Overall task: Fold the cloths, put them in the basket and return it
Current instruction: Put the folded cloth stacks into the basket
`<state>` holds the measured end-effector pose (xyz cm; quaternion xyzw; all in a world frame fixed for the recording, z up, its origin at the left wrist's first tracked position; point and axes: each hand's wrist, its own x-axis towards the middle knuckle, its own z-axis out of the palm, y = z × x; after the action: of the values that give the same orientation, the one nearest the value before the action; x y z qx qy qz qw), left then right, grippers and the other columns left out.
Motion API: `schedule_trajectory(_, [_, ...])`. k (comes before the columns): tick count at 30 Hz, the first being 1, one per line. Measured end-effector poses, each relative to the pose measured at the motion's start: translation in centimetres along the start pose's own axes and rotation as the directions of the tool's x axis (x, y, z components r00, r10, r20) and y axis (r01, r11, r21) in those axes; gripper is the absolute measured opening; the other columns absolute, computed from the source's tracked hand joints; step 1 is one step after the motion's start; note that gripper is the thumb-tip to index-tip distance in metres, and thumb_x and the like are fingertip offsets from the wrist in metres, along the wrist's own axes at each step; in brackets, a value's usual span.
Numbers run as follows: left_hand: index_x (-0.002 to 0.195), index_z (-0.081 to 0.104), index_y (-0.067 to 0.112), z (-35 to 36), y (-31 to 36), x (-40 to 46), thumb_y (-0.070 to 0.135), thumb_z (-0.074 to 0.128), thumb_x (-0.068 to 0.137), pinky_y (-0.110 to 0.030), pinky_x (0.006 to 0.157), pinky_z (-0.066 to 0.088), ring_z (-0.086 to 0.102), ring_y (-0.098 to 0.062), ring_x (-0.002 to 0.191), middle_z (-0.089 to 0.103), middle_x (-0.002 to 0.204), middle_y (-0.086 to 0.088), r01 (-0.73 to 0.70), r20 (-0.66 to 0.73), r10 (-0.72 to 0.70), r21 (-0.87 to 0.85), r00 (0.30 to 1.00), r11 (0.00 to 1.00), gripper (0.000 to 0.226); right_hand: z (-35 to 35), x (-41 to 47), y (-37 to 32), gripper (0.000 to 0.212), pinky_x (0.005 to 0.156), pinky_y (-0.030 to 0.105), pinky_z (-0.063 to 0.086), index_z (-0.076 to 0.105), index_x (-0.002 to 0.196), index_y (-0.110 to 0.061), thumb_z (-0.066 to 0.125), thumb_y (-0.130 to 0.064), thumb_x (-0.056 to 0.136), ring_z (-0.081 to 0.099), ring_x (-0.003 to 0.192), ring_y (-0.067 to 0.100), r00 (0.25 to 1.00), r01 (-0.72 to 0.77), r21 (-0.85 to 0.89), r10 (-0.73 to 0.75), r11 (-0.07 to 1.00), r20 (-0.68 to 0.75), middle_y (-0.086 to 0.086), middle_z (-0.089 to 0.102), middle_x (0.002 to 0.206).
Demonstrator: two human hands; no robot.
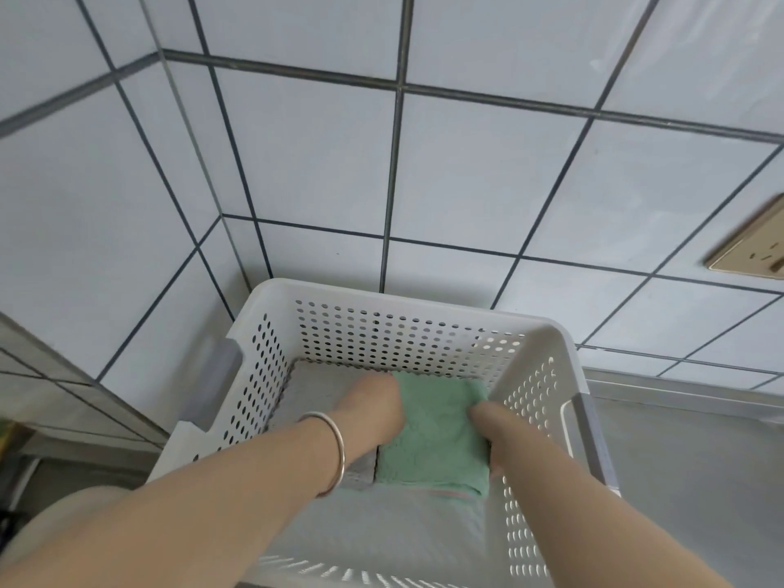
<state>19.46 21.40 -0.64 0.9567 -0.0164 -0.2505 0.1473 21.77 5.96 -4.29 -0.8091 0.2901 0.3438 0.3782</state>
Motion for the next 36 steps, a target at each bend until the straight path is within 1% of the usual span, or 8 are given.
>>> schedule_trajectory(2, [0.122,0.049,0.008,0.1,0.4,-0.4,0.010,0.055,0.086,-0.034,0.085,0.046,0.052,-0.026,0.110,0.052,0.123,-0.010,-0.111,-0.165,0.138,0.161,0.977,0.981,0.037,-0.3,-2.2,-1.0,0.040,0.102,0.037,0.042,0.046,0.130,0.002,0.028,-0.011,0.097,0.050,0.120,0.030,0.995,0.082,-0.275,-0.095,0.958,-0.036,0.019,0.052,0.130])
schedule_trajectory(5, [0.132,0.040,0.011,0.8,0.8,-0.5,0.046,0.064,0.077,-0.041,0.097,0.038,0.038,-0.026,0.125,0.042,0.135,-0.008,-0.285,-0.076,0.350,0.437,0.933,0.853,0.069,-0.4,-5.9,-2.4,0.032,0.087,0.031,0.045,0.056,0.119,-0.003,0.037,-0.011,0.094,0.054,0.116,0.028,0.920,0.221,-0.673,-0.379,0.705,-0.095,0.014,0.057,0.124])
schedule_trajectory(8, [0.141,0.026,0.003,2.4,0.4,-0.1,0.062,0.062,0.071,-0.049,0.109,0.023,0.020,-0.030,0.138,0.026,0.148,-0.015,-0.264,0.016,0.308,0.561,0.951,0.785,0.098,0.2,-6.6,-2.5,0.038,0.091,0.033,0.044,0.049,0.127,-0.008,0.052,-0.018,0.090,0.045,0.122,0.024,0.815,0.250,-0.896,-0.580,0.367,-0.010,0.008,0.048,0.130])
schedule_trajectory(11, [0.148,0.005,0.003,3.4,-0.6,0.7,0.060,0.062,0.073,-0.052,0.113,0.020,0.003,-0.027,0.145,0.002,0.157,-0.012,-0.231,0.090,0.215,0.499,0.972,0.835,0.110,0.5,-4.7,-0.4,0.083,0.106,0.042,0.030,0.024,0.142,-0.007,0.067,-0.040,0.079,0.019,0.140,0.026,0.822,0.332,-0.921,-0.542,0.204,0.176,0.012,0.023,0.149])
schedule_trajectory(18, [0.147,-0.008,0.002,4.2,-2.0,2.5,0.054,0.069,0.071,-0.039,0.118,0.009,-0.005,-0.025,0.146,-0.010,0.157,-0.012,-0.251,0.175,0.196,0.395,0.965,0.884,0.119,1.0,-1.8,1.9,0.105,0.114,0.048,0.022,-0.014,0.147,-0.007,0.064,-0.037,0.083,-0.012,0.145,0.019,0.905,0.278,-0.935,-0.387,0.222,0.178,0.006,-0.017,0.156])
schedule_trajectory(25, [0.149,0.013,0.014,0.4,-3.3,1.0,0.053,0.061,0.079,-0.035,0.119,0.011,0.005,-0.023,0.144,0.001,0.158,-0.004,-0.267,0.161,0.237,0.195,0.958,0.944,0.094,2.2,-3.6,-0.2,0.090,0.107,0.056,0.026,0.013,0.145,0.001,0.063,-0.039,0.082,0.016,0.139,0.032,0.872,0.173,-0.980,-0.478,0.098,0.106,0.019,0.017,0.151])
schedule_trajectory(31, [0.148,0.011,0.019,0.5,-4.6,-2.2,0.051,0.066,0.074,-0.045,0.109,0.032,0.021,-0.035,0.137,0.004,0.155,-0.009,-0.107,0.176,0.030,0.449,0.984,0.887,0.097,4.6,-4.7,-0.5,0.097,0.098,0.057,0.039,0.004,0.148,-0.018,0.063,-0.051,0.078,0.009,0.140,0.035,0.871,0.340,-0.889,-0.459,0.308,0.174,0.012,0.005,0.153])
schedule_trajectory(36, [0.149,0.004,0.016,0.6,-4.5,-2.4,0.050,0.068,0.074,-0.044,0.109,0.028,0.016,-0.036,0.138,0.000,0.156,-0.011,-0.089,0.184,-0.005,0.498,0.983,0.863,0.104,5.7,-4.4,-0.3,0.097,0.099,0.062,0.034,-0.001,0.149,-0.022,0.061,-0.050,0.080,0.002,0.141,0.039,0.894,0.296,-0.913,-0.419,0.281,0.160,0.014,-0.005,0.155])
